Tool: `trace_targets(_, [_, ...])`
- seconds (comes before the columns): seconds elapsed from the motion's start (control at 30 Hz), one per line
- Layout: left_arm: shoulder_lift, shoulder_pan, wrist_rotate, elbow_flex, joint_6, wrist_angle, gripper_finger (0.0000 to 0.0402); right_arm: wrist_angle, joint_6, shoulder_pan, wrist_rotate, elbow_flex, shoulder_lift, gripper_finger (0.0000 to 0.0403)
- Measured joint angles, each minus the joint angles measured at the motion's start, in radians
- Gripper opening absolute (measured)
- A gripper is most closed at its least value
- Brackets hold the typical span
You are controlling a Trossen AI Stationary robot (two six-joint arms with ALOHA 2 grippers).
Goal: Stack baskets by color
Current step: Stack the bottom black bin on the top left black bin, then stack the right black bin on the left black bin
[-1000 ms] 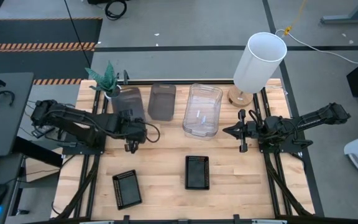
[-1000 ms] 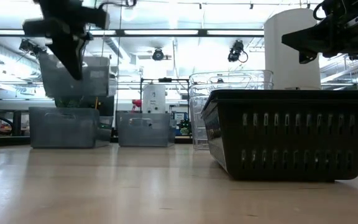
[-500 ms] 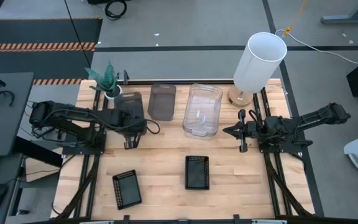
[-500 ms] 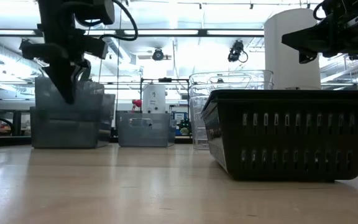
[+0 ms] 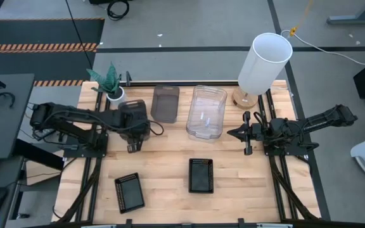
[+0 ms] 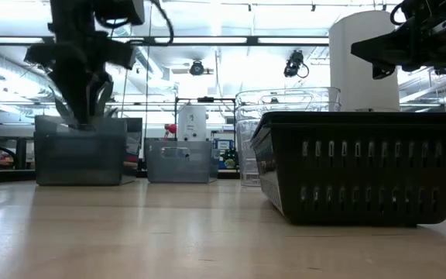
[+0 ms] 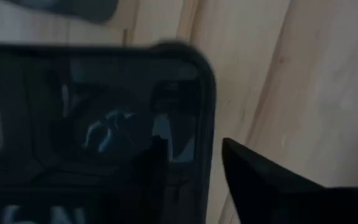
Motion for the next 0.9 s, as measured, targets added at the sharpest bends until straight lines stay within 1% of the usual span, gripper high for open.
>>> trace_targets(0.07, [0.0, 0.0, -0.014, 0.032, 0.006, 0.003, 0.0184, 0.0, 0.0, 0.0, 0.0, 0.0, 0.0, 0.0016])
trace_targets(0.13, [0.0, 0.002, -0.097, 0.056, 0.007, 0.045, 0.0202, 0.0, 0.0, 0.0, 0.0, 0.0, 0.0, 0.0016])
trace_targets(0.2, [0.0, 0.003, -0.179, 0.06, 0.021, 0.12, 0.0212, 0.0, 0.0, 0.0, 0.0, 0.0, 0.0, 0.0016])
trace_targets(0.27, [0.003, 0.011, -0.205, 0.055, 0.076, 0.198, 0.0213, 0.0, 0.0, 0.0, 0.0, 0.0, 0.0, 0.0016])
trace_targets(0.33, [0.02, 0.028, -0.205, 0.042, 0.133, 0.295, 0.0207, 0.0, 0.0, 0.0, 0.0, 0.0, 0.0, 0.0016])
trace_targets(0.5, [0.076, 0.103, -0.205, 0.03, 0.238, 0.432, 0.0185, 0.001, 0.0, 0.0, 0.0, 0.0, 0.0, 0.0016])
trace_targets(0.6, [0.118, 0.147, -0.191, 0.03, 0.283, 0.506, 0.0174, 0.001, 0.0, 0.0, 0.0, 0.0, 0.0, 0.0016])
trace_targets(0.67, [0.148, 0.177, -0.144, 0.03, 0.306, 0.546, 0.0169, 0.002, 0.0, 0.0, 0.0, 0.0, 0.0, 0.0016])
trace_targets(0.83, [0.23, 0.232, 0.013, 0.03, 0.344, 0.649, 0.0161, 0.002, 0.0, 0.0, 0.0, 0.0, 0.0, 0.0016])
trace_targets(0.9, [0.26, 0.247, 0.021, 0.03, 0.37, 0.651, 0.016, 0.003, 0.0, 0.0, 0.0, 0.0, 0.0, 0.0016])
